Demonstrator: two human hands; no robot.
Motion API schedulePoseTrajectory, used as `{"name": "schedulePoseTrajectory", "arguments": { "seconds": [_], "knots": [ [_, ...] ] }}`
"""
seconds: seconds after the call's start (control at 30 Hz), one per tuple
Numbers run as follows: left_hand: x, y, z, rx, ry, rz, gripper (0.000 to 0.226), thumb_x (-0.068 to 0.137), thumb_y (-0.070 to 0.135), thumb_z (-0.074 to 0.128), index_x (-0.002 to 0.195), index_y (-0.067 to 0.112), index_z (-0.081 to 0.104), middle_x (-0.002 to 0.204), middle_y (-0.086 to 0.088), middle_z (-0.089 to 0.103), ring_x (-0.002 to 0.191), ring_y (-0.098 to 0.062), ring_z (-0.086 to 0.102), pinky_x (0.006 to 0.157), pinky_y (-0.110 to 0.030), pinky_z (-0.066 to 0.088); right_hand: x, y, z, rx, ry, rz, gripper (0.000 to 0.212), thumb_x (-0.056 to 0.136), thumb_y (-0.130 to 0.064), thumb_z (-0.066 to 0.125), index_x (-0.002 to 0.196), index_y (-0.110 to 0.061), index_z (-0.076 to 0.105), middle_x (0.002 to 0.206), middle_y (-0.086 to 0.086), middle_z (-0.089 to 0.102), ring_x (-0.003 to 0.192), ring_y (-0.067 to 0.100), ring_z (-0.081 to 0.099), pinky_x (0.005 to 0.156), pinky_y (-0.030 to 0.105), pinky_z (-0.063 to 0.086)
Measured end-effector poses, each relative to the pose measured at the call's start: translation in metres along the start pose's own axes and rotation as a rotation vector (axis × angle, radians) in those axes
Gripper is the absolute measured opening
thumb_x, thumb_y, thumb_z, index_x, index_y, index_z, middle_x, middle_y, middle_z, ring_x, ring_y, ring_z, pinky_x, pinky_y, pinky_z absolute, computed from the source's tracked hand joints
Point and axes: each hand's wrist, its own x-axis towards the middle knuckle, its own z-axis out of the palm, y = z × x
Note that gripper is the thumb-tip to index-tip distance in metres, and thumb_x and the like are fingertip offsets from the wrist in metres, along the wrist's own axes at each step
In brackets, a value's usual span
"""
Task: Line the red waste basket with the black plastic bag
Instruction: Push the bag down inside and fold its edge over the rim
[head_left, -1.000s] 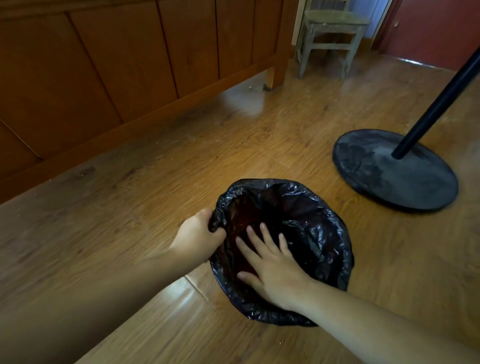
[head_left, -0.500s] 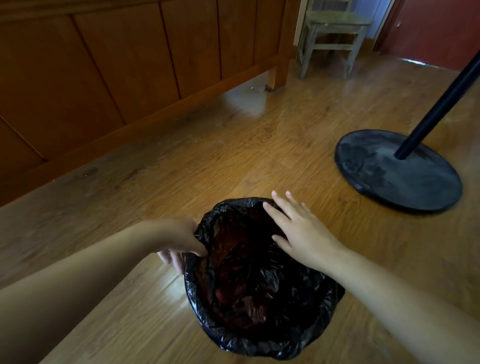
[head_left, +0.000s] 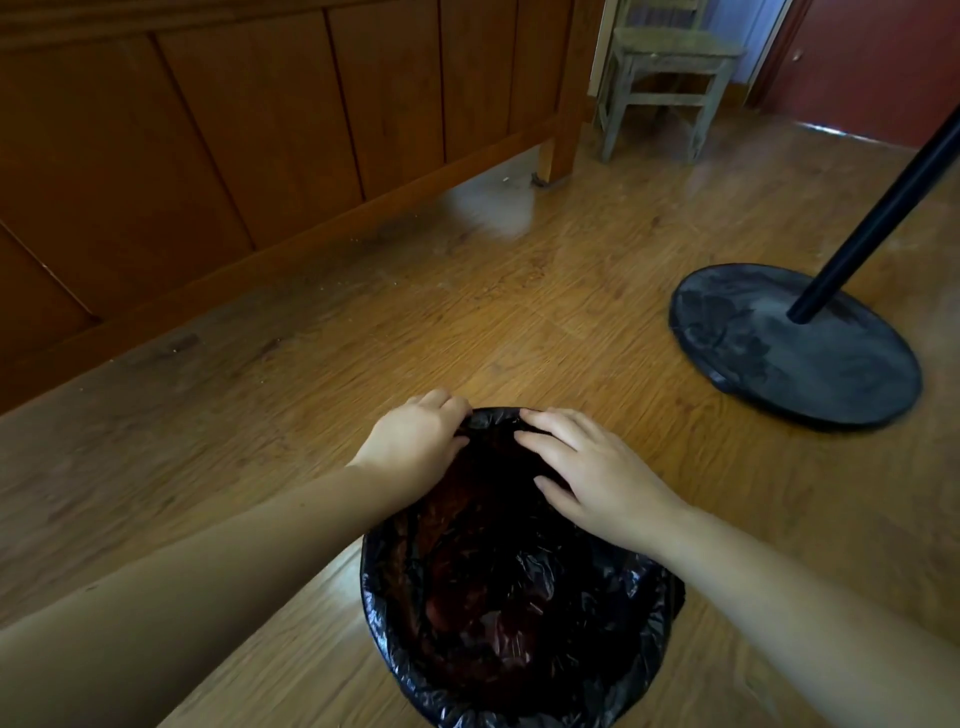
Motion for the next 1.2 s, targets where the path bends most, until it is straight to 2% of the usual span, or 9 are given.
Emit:
{"name": "schedulePoseTrajectory", "arguments": {
  "seconds": [0.1,0.3,0.5,0.63,0.77,0.87,0.93,1.07,1.2],
  "knots": [
    [-0.005,-0.001,0.008,-0.199,0.016,-0.051,0.028,0.087,0.019,0.057,0.114,0.014,0.053,0.112,-0.004,0.056,0.1,-0.022,0.055,0.082,-0.031,0.046,0.0,-0.002,-0.001,0.053,0.056,0.005,0.044,0.088,-0.02,0.056,0.129,-0.01,0.044,0.127,0.004,0.049,0.116,0.02,0.047,0.091,0.036,0.047],
    [-0.007,-0.003,0.011,-0.423,-0.107,-0.203,0.016,0.08,0.016,0.065,0.088,0.023,0.054,0.087,0.004,0.058,0.075,-0.011,0.055,0.057,-0.02,0.04,0.011,-0.005,0.001,0.197,0.113,0.176,0.033,0.088,-0.024,0.056,0.119,-0.013,0.053,0.111,-0.003,0.052,0.097,0.013,0.054,0.076,0.025,0.047],
    [-0.003,-0.006,0.012,-0.387,-0.189,-0.246,0.021,0.08,0.018,0.067,0.088,0.023,0.048,0.082,0.002,0.055,0.061,-0.008,0.049,0.046,-0.02,0.035,0.016,-0.002,0.006,0.253,0.014,0.388,0.022,0.085,-0.026,0.06,0.101,-0.012,0.057,0.119,0.005,0.051,0.103,0.02,0.054,0.077,0.029,0.046],
    [-0.001,-0.004,0.013,-0.346,-0.224,-0.269,0.024,0.078,0.019,0.069,0.094,0.02,0.051,0.085,0.004,0.051,0.074,-0.012,0.05,0.048,-0.017,0.034,0.017,0.001,0.007,0.272,-0.04,0.463,0.024,0.083,-0.027,0.063,0.101,-0.012,0.054,0.114,0.002,0.054,0.1,0.017,0.051,0.072,0.023,0.034],
    [-0.003,-0.004,0.01,-0.389,-0.234,-0.251,0.029,0.076,0.029,0.07,0.097,0.021,0.053,0.088,0.003,0.056,0.068,-0.007,0.052,0.049,-0.019,0.039,0.014,0.004,0.007,0.279,-0.096,0.448,0.039,0.081,-0.035,0.064,0.112,-0.017,0.051,0.125,-0.001,0.05,0.115,0.018,0.047,0.087,0.025,0.038],
    [-0.005,-0.004,0.002,-0.438,-0.208,-0.236,0.035,0.074,0.048,0.066,0.098,0.023,0.059,0.095,0.004,0.062,0.082,-0.012,0.058,0.068,-0.029,0.05,0.013,0.008,0.001,0.408,-0.135,0.417,0.049,0.076,-0.051,0.06,0.118,-0.028,0.05,0.124,-0.005,0.047,0.117,0.016,0.046,0.095,0.035,0.04],
    [-0.006,-0.003,0.0,-0.393,-0.179,-0.224,0.035,0.077,0.05,0.061,0.098,0.022,0.062,0.097,0.003,0.063,0.087,-0.013,0.057,0.072,-0.03,0.048,0.015,0.008,0.0,0.481,-0.087,0.398,0.043,0.079,-0.047,0.058,0.116,-0.025,0.055,0.11,-0.009,0.05,0.106,0.011,0.05,0.088,0.029,0.041],
    [-0.004,-0.003,0.001,-0.166,-0.145,-0.191,0.031,0.084,0.041,0.058,0.097,0.013,0.061,0.084,-0.001,0.06,0.073,-0.014,0.051,0.059,-0.023,0.039,0.02,0.008,0.002,0.415,-0.036,0.41,0.014,0.082,-0.035,0.062,0.091,-0.024,0.06,0.09,-0.013,0.05,0.083,0.004,0.049,0.064,0.016,0.036],
    [-0.001,-0.005,0.006,-0.176,-0.094,-0.238,0.03,0.081,0.038,0.064,0.09,0.01,0.058,0.066,0.007,0.045,0.066,-0.015,0.046,0.047,-0.021,0.031,0.019,0.009,0.004,0.376,-0.059,0.477,0.016,0.08,-0.034,0.065,0.08,-0.024,0.053,0.074,-0.011,0.052,0.064,0.005,0.049,0.05,0.02,0.032]
  ]
}}
